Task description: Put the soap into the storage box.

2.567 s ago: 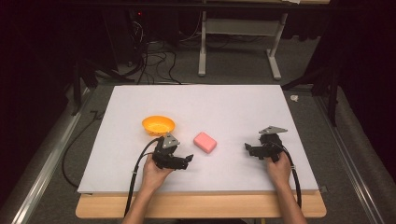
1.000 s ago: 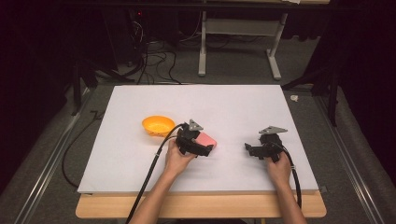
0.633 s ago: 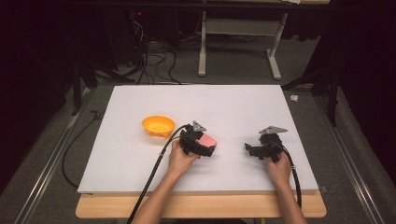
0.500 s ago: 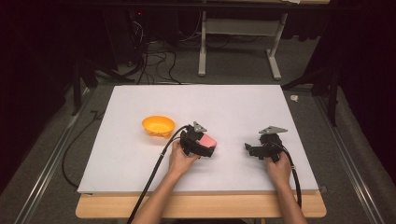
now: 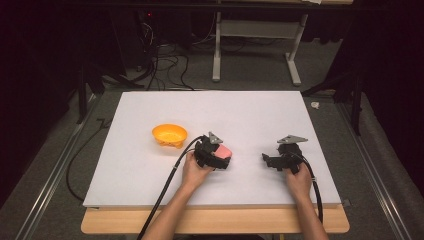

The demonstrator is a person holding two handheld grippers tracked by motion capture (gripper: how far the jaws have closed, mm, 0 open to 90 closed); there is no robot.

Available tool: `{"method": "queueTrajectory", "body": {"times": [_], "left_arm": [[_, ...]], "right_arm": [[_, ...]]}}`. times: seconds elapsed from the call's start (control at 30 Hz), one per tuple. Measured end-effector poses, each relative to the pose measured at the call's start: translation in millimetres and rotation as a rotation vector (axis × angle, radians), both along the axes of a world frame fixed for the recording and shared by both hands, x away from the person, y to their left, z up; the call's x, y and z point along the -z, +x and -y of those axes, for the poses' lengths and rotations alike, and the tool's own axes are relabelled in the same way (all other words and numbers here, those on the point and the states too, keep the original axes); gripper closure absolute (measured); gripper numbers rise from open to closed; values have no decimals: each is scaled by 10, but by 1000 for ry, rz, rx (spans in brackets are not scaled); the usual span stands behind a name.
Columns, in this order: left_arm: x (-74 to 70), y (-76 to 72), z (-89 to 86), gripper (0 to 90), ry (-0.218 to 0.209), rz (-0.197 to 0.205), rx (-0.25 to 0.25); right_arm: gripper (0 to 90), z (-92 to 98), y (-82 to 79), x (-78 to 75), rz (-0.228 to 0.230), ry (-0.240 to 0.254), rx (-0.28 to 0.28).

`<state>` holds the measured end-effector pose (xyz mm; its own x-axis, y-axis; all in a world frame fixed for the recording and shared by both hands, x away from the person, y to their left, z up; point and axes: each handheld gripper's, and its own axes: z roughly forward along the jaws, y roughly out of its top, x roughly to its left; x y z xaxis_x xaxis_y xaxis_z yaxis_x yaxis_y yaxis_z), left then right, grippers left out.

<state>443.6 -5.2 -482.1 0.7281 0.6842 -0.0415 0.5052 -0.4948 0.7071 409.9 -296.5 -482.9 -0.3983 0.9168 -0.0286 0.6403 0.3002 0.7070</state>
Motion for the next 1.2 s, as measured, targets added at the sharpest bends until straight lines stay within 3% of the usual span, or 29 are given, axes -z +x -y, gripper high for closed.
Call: {"method": "queueTrajectory", "body": {"times": [0.43,0.83,1.07,1.2], "left_arm": [[-12,-10,-37,134,3,0,-22],[-117,-38,-143,135,-49,-15,-11],[-169,-104,-197,135,-21,8,-12],[-205,-139,-238,135,-27,-3,-2]], "right_arm": [[172,0,0,0,0,0,0],[172,0,-1,0,1,-2,0],[172,0,-2,0,1,-2,0],[172,-3,-2,1,2,-1,2]]}}
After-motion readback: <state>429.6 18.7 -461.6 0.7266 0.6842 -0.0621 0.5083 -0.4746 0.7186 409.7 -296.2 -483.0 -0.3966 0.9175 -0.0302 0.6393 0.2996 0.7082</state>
